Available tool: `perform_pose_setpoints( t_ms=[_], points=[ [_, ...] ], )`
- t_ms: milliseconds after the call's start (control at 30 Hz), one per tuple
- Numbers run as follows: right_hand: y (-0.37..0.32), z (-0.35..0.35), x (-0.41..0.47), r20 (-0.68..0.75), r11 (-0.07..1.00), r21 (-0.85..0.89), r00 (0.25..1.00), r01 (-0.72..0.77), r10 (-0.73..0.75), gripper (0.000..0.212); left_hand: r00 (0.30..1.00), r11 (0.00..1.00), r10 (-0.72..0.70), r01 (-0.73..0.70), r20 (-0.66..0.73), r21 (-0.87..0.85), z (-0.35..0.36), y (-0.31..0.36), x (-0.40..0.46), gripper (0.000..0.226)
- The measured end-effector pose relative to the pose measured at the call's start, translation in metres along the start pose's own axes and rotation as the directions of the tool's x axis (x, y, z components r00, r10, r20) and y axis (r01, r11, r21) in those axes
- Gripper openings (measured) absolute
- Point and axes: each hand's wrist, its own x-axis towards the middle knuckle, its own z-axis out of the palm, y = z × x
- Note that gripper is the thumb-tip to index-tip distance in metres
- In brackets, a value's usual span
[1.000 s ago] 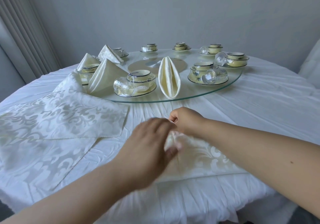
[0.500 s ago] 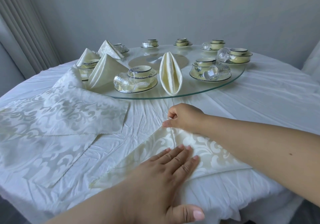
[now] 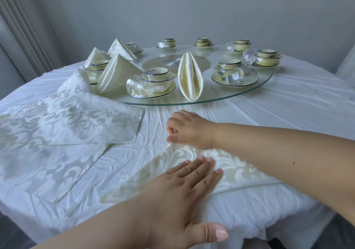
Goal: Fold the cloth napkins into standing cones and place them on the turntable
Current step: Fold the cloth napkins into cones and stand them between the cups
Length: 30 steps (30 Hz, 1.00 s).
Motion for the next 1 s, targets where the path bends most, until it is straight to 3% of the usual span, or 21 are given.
perform_pose_setpoints(
  t_ms=[133, 300, 500, 600, 700, 833, 933, 1000],
  points=[
    [0.003, -0.009, 0.004, 0.066, 0.998, 0.069, 0.998, -0.002, -0.002, 0.026, 1.0, 1.0, -0.005, 0.005, 0.012, 0.004, -0.002, 0.002, -0.002, 0.093],
    [0.005, -0.013, 0.008, 0.141, 1.0, 0.008, 0.99, 0.004, -0.005, 0.048, 1.0, 1.0, 0.002, -0.002, 0.006, 0.001, -0.002, 0.0, -0.003, 0.093],
    [0.018, -0.026, -0.016, 0.114, 0.982, -0.036, 0.975, -0.187, 0.19, 0.051, 0.992, 0.991, 0.115, -0.112, 0.047, -0.069, -0.014, -0.02, 0.001, 0.093],
    [0.03, -0.03, -0.033, 0.062, 0.949, 0.036, 0.949, -0.313, 0.31, 0.053, 0.989, 0.977, 0.137, -0.126, 0.057, -0.171, -0.024, -0.031, 0.008, 0.09],
    [0.039, -0.032, -0.055, 0.02, 0.875, 0.024, 0.876, -0.483, 0.482, 0.051, 0.995, 0.964, 0.094, -0.081, 0.04, -0.255, -0.028, -0.039, 0.014, 0.079],
    [0.041, -0.029, -0.087, -0.053, 0.67, -0.032, 0.671, -0.742, 0.74, 0.043, 0.998, 0.926, 0.042, -0.053, -0.038, -0.375, -0.025, -0.046, 0.022, 0.072],
    [0.035, -0.024, -0.111, -0.083, 0.556, -0.05, 0.558, -0.83, 0.826, 0.039, 0.997, 0.898, 0.021, -0.049, -0.068, -0.438, -0.02, -0.049, 0.026, 0.079],
    [0.03, -0.02, -0.123, -0.115, 0.537, -0.054, 0.54, -0.842, 0.834, 0.04, 0.996, 0.892, 0.024, -0.059, -0.083, -0.448, -0.015, -0.049, 0.027, 0.075]
  ],
)
